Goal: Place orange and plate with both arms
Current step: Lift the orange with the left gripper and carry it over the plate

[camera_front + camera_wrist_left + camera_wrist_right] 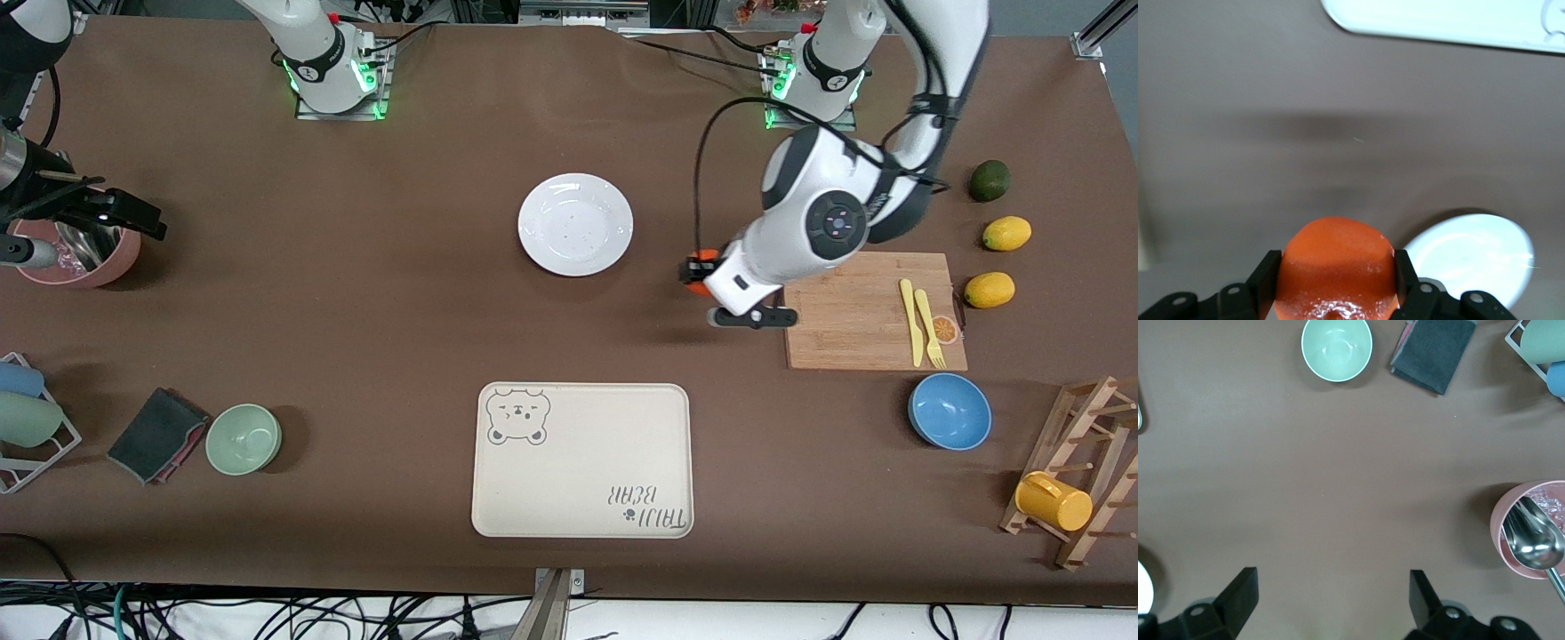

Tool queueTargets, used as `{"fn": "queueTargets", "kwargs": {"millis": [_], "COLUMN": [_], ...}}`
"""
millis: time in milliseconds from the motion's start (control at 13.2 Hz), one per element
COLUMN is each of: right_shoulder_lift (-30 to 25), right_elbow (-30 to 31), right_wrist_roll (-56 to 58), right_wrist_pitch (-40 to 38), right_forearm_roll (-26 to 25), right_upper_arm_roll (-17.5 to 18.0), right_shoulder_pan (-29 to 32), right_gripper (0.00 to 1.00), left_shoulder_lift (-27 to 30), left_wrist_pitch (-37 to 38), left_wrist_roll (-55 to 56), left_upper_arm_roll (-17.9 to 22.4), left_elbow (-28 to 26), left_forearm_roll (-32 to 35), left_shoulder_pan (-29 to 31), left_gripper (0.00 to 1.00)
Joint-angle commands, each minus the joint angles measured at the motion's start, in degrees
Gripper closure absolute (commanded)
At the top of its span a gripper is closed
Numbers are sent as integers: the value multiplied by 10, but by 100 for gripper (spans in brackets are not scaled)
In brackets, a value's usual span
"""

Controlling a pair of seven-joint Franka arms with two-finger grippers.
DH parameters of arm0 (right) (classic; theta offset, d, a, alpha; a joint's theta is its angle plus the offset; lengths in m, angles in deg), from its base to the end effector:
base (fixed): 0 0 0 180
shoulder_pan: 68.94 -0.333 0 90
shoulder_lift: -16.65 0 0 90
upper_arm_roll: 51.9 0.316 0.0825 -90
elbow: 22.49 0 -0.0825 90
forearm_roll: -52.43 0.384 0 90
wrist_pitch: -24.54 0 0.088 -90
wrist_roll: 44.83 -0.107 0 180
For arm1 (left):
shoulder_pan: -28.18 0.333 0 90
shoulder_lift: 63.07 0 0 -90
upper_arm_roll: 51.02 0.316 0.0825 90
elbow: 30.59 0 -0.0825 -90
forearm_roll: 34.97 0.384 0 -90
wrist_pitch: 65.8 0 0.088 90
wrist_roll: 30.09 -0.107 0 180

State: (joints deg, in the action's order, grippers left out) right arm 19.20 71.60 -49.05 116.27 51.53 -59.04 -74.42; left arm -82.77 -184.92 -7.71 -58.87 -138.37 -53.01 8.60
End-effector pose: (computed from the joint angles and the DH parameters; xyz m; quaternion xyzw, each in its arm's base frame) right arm 0.5656 -0.0167 0.5686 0.9977 -0.0507 -0.0424 0.0115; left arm 0.5382 -0.2922 0.3204 0.9844 0.0448 -0.1301 0.1095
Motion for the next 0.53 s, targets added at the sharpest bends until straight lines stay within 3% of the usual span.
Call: {"fn": "queueTargets", "kwargs": {"millis": [0,228,455], "right_shoulder_lift": [-4,-4,-4], "right_elbow": [0,0,0], "right_wrist_roll": [10,10,10], "right_wrist_pitch": [-6,-7,-7], "right_forearm_roll": [8,8,8], "right_upper_arm_roll": [-1,-1,-1], "right_shoulder_pan": [2,1,1], "right_gripper": [0,0,0], "left_shoulder_lift": [-34,-70,-75], "left_wrist_pitch": [-49,-109,-117], "left_wrist_roll": [66,144,194], "left_upper_arm_roll": [-15,-37,-55], "left_elbow": [-1,-1,-1], "left_forearm_roll": [-26,-26,-26], "left_shoulder_pan": [-29,-61,-90], "left_gripper": [100,96,95]}}
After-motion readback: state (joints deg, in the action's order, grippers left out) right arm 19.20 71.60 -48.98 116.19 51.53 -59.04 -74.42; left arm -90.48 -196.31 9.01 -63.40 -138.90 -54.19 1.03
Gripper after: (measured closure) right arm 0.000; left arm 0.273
